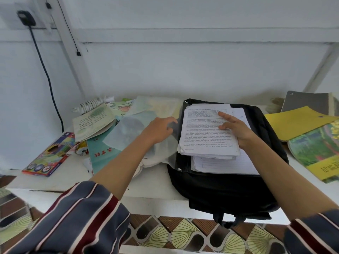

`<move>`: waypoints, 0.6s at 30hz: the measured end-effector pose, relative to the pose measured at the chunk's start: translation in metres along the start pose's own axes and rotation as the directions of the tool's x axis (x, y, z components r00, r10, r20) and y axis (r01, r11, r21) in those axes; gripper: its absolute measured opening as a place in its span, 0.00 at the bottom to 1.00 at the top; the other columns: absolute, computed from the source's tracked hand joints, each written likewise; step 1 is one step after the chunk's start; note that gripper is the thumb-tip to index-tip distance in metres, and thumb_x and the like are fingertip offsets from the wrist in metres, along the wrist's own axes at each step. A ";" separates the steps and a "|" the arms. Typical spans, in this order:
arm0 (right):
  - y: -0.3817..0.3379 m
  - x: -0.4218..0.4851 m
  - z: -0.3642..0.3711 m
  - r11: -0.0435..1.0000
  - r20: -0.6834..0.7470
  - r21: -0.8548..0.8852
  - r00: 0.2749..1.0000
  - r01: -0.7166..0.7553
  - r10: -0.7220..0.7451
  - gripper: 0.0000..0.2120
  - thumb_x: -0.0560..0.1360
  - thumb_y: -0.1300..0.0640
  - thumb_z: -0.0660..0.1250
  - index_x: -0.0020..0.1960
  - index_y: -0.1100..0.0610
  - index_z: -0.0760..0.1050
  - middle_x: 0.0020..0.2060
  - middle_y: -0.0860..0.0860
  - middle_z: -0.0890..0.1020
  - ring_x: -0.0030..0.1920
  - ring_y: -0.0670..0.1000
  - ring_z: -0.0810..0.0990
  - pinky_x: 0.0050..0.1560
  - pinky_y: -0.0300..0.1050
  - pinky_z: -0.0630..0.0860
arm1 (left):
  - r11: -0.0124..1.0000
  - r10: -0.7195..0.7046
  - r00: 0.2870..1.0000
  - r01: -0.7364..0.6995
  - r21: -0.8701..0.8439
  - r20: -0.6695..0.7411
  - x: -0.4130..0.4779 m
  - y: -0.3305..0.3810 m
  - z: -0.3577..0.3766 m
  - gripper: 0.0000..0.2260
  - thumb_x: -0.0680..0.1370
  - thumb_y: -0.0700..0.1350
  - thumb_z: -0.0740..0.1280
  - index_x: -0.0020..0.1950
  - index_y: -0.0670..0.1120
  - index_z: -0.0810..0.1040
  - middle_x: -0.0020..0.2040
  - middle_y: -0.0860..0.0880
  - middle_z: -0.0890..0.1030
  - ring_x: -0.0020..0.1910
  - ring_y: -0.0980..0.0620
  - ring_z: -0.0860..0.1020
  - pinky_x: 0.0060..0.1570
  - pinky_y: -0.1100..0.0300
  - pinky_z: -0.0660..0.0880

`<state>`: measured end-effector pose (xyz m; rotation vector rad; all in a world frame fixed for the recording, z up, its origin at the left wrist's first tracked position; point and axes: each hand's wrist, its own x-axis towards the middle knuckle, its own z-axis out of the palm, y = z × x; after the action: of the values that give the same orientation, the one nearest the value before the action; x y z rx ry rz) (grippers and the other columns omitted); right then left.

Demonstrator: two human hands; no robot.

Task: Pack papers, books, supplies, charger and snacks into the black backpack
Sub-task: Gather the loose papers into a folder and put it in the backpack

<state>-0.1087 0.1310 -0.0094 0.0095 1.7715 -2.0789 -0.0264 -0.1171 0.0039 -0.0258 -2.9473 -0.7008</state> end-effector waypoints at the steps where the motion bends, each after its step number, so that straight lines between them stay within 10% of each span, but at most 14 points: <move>1: -0.002 0.000 0.002 0.999 0.011 0.045 1.000 0.021 -0.021 0.23 0.73 0.72 0.61 0.57 0.48 0.77 0.59 0.52 0.77 0.54 0.58 0.79 0.45 0.49 0.82 | 1.000 -0.005 1.000 0.005 0.003 0.016 0.002 0.000 -0.001 0.14 0.77 0.38 0.58 0.60 0.45 0.77 0.41 0.47 0.78 0.36 0.51 0.73 0.38 0.61 0.67; 5: -0.005 0.000 0.011 0.993 0.102 0.114 0.994 0.040 -0.051 0.22 0.73 0.72 0.60 0.57 0.49 0.76 0.56 0.52 0.79 0.53 0.56 0.80 0.44 0.46 0.82 | 0.994 -0.101 0.994 0.103 -0.030 0.049 0.006 -0.006 0.001 0.14 0.79 0.39 0.56 0.44 0.35 0.79 0.43 0.39 0.80 0.36 0.46 0.73 0.38 0.55 0.69; 10: 0.003 0.007 0.021 0.996 0.122 -0.094 0.992 -0.006 0.018 0.25 0.72 0.74 0.61 0.61 0.50 0.75 0.57 0.52 0.78 0.52 0.56 0.80 0.46 0.48 0.80 | 0.974 -0.138 0.989 0.146 -0.174 0.057 0.004 -0.005 -0.005 0.15 0.77 0.41 0.58 0.30 0.45 0.60 0.27 0.48 0.63 0.27 0.53 0.58 0.29 0.61 0.56; 16: 0.006 0.016 0.049 0.999 0.009 -0.038 1.000 -0.008 0.008 0.28 0.71 0.75 0.62 0.65 0.54 0.73 0.61 0.56 0.75 0.56 0.59 0.77 0.49 0.50 0.79 | 0.968 -0.147 0.986 0.161 -0.191 0.085 0.006 -0.006 -0.006 0.11 0.78 0.46 0.59 0.38 0.43 0.71 0.36 0.47 0.72 0.33 0.51 0.68 0.35 0.59 0.64; 18: 0.008 0.017 0.062 0.999 -0.009 -0.047 1.000 -0.003 0.002 0.28 0.71 0.75 0.62 0.66 0.55 0.72 0.62 0.56 0.75 0.56 0.59 0.77 0.46 0.48 0.79 | 0.979 -0.142 0.987 0.151 -0.138 0.077 0.006 -0.005 -0.005 0.14 0.79 0.48 0.59 0.57 0.42 0.77 0.56 0.42 0.77 0.53 0.47 0.76 0.52 0.56 0.70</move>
<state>-0.1059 0.0660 -0.0094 0.0078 1.8237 -2.0382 -0.0315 -0.1239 0.0071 0.1609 -2.9782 -0.9496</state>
